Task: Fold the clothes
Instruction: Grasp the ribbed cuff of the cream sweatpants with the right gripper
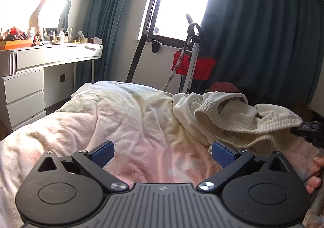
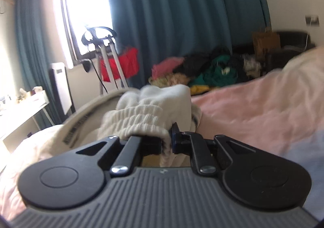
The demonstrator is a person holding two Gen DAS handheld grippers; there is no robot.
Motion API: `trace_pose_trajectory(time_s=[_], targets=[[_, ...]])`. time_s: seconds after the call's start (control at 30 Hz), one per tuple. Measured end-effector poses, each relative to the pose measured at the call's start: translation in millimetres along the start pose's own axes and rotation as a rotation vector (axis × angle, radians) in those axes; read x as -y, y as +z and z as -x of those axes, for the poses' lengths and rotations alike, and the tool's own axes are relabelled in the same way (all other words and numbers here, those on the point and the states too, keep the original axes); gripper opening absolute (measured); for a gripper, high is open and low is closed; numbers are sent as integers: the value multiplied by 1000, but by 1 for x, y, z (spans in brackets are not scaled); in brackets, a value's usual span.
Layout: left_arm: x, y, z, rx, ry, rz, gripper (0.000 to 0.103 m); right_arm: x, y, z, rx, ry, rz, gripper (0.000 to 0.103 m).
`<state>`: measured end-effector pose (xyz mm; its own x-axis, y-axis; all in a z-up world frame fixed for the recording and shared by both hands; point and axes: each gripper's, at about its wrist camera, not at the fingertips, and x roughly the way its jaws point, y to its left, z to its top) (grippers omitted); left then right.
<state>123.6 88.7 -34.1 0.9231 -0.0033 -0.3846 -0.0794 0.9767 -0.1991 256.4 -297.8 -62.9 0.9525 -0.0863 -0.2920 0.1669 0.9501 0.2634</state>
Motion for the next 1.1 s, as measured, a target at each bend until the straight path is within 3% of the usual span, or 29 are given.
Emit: trace_pose_trajectory(time_s=[0.17, 0.3, 0.47, 0.6, 0.77, 0.9, 1.1], targets=[[2, -2, 18, -38, -45, 19, 103, 7, 7, 98, 29, 39, -1, 12], [12, -3, 51, -51, -123, -30, 103, 20, 5, 172, 27, 51, -14, 12], [36, -24, 93, -119, -250, -192, 103, 37, -7, 237, 31, 70, -8, 12], [73, -51, 110, -130, -311, -405, 103, 51, -20, 250, 19, 74, -32, 12], [118, -97, 96, -138, -305, -657, 103, 75, -26, 244, -12, 56, -109, 12], [144, -134, 77, -135, -239, -843, 103, 91, -30, 237, -43, 32, -171, 12], [166, -168, 53, -13, -93, -984, 103, 94, -39, 228, -84, -1, -157, 13]])
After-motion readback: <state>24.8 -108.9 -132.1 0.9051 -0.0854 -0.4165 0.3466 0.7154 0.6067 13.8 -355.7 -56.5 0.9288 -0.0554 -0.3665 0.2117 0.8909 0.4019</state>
